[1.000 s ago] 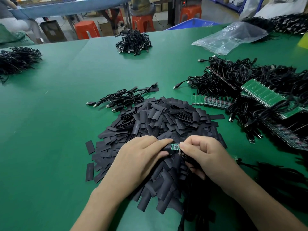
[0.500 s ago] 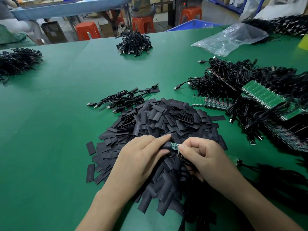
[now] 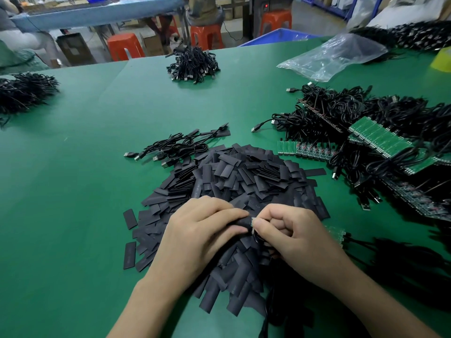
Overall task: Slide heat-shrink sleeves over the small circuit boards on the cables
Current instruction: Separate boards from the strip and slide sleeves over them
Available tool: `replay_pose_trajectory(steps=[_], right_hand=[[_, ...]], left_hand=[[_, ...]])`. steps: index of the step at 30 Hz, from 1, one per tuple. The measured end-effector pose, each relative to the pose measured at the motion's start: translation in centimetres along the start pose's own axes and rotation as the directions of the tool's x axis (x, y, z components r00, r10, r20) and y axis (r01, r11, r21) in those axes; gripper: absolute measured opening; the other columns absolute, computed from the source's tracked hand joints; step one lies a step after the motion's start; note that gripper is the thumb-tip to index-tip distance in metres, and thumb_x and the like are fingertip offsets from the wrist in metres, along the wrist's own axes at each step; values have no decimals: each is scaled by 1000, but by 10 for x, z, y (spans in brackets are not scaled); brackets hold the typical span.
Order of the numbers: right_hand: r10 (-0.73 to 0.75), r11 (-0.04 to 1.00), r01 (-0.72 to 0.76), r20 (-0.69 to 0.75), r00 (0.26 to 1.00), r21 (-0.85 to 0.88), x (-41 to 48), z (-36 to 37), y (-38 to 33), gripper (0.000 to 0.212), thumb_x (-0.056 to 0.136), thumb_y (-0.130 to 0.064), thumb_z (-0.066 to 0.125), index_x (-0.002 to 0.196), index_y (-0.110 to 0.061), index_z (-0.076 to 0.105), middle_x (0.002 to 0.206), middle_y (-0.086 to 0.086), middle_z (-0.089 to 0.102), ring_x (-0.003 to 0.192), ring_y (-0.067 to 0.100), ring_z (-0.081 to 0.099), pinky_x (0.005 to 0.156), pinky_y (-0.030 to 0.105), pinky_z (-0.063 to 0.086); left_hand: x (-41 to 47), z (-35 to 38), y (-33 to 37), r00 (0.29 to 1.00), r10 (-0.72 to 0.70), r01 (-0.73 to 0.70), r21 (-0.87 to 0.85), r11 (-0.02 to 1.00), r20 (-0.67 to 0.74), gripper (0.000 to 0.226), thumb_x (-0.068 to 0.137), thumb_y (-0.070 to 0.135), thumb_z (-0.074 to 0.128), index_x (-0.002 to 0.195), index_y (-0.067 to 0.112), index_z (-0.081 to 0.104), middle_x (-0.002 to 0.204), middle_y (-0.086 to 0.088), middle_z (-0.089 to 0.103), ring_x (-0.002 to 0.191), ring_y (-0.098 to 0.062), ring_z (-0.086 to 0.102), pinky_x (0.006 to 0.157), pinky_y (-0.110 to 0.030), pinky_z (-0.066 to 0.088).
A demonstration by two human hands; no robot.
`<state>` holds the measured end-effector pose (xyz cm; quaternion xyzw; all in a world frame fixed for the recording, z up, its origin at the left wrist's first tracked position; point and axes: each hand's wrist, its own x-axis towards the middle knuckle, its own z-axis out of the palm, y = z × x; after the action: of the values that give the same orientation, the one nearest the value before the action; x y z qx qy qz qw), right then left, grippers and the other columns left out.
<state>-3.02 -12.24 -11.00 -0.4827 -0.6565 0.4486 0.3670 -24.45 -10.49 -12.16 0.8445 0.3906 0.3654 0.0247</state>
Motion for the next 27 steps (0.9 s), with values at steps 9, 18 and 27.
replay_pose_trajectory(steps=[9,18,27], right_hand=[[-83,997,83,-13,996,1,-1,-5,-1,13,88,-34,73,90,-24,64,64,-2,59,58,16,50,60,35,45],[-111,989,113,34,993,-94,0,-7,3,13,91,-27,75,83,-29,64,67,-6,62,61,13,58,63,30,48],[-80,997,81,70,994,-2,2,-10,-3,13,95,-32,66,85,-24,69,67,-8,63,63,6,62,63,24,50]], left_hand=[[-1,-2,3,998,-39,38,-12,999,-56,23,97,34,71,107,15,78,100,6,70,89,-12,64,79,-31,51],[-2,-2,3,998,7,-8,-5,1000,-62,20,95,28,74,108,13,78,97,3,70,87,-14,64,77,-30,51],[-1,-4,3,995,28,-25,33,999,-94,21,95,29,75,107,12,79,92,1,70,82,-17,63,73,-33,49]])
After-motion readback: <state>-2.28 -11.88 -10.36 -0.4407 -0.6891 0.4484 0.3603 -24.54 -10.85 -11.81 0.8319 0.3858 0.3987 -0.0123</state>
